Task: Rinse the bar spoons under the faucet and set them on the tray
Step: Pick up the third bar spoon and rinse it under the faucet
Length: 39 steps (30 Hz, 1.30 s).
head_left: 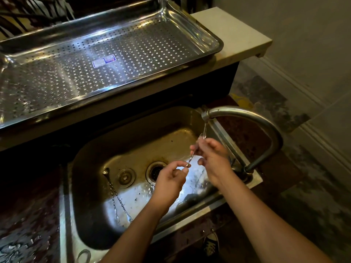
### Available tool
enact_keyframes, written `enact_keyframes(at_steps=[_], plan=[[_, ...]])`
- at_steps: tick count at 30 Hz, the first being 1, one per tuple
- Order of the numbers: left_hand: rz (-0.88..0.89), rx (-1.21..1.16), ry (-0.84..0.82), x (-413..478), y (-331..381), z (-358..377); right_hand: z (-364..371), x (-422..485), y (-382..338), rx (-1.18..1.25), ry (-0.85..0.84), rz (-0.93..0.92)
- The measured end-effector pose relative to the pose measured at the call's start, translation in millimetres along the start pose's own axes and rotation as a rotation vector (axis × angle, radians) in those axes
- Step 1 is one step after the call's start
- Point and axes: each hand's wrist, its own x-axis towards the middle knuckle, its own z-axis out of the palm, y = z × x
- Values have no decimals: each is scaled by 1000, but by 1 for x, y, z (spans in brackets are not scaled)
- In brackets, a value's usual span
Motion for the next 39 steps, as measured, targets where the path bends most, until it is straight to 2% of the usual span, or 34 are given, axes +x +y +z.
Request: enact_keyframes(at_steps=[2, 7, 12, 17, 22, 27, 36, 39], plan=[[-7, 15, 29, 2, -2, -1, -1, 5, -6, -30, 23, -42], [-43, -25, 39, 8, -3, -5, 3, 3, -1, -98, -91, -35], [-50, 6, 6, 8, -4, -5, 6, 8, -11, -155, -27, -49], [-36, 13, 41, 12, -2, -5, 8, 3, -5, -136, -132, -44], [-25, 41, 25, 11, -3, -1, 9, 8, -11, -120, -37, -50], [-28, 27, 40, 20, 3, 7, 6, 3, -2, -133, -142, -60], [-27, 51, 4, 35, 8, 18, 7, 1, -26, -338, -73, -242], [-26, 30, 13, 38, 17, 21, 3, -2, -26, -337, -56, -264]])
